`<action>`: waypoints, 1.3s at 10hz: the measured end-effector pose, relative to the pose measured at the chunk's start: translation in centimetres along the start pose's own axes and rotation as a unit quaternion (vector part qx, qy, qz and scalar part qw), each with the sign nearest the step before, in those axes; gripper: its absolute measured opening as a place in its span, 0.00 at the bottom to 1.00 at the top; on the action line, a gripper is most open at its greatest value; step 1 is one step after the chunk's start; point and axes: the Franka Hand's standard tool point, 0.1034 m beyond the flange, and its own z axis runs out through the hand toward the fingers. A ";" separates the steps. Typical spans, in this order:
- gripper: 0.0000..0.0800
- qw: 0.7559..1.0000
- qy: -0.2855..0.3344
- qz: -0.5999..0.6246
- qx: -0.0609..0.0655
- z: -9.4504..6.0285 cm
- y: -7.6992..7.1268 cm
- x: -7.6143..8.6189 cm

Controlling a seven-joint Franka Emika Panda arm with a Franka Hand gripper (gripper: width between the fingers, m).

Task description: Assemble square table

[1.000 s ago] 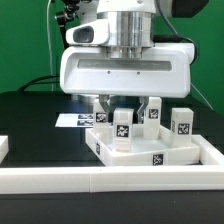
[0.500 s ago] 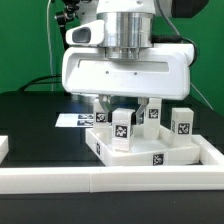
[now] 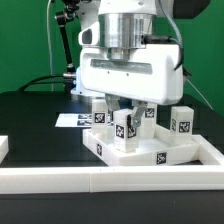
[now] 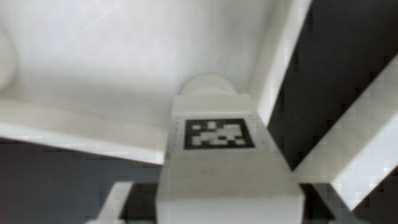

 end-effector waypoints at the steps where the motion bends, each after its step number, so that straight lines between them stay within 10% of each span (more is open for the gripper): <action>1: 0.36 0.999 0.002 0.047 0.002 0.0 -0.1 -0.1; 13: 0.36 0.874 -0.032 0.485 0.013 0.2 -0.9 -1.2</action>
Offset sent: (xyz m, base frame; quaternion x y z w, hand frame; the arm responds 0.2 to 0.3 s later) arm 0.0025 0.0075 0.0025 -0.0141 -0.0138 0.2427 0.9699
